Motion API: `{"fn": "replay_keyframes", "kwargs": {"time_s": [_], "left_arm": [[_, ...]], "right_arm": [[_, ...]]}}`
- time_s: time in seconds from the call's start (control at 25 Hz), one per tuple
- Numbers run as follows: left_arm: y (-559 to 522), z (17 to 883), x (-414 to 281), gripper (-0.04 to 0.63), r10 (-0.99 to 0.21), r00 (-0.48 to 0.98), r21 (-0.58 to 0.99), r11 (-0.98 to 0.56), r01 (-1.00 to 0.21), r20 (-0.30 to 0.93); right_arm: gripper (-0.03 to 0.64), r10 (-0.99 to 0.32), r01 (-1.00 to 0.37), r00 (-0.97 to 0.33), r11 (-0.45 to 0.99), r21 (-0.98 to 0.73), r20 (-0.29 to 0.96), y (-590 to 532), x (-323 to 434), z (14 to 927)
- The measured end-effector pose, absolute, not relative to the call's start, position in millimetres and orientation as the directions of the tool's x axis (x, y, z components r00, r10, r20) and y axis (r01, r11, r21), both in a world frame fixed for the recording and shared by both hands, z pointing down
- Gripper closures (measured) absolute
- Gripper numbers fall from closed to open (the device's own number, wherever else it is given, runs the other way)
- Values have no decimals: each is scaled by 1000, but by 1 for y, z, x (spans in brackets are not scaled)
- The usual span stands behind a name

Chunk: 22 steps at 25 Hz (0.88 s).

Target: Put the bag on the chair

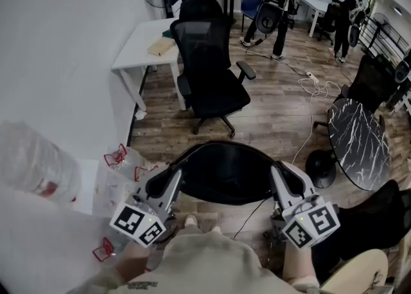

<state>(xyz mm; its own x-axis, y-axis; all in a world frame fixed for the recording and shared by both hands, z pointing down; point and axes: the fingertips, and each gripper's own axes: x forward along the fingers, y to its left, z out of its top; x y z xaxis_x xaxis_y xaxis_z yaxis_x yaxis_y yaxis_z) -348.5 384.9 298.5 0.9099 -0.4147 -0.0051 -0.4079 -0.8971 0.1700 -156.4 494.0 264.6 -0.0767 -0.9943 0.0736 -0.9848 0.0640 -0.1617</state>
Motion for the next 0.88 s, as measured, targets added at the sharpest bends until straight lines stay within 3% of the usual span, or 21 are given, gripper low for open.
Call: {"fn": "replay_keyframes", "kwargs": {"time_s": [0.88], "left_arm": [[388, 296, -327, 535, -387, 922, 148, -911, -384, 9]], "right_arm": [[548, -997, -979, -39, 24, -204, 68, 499, -135, 269]]}}
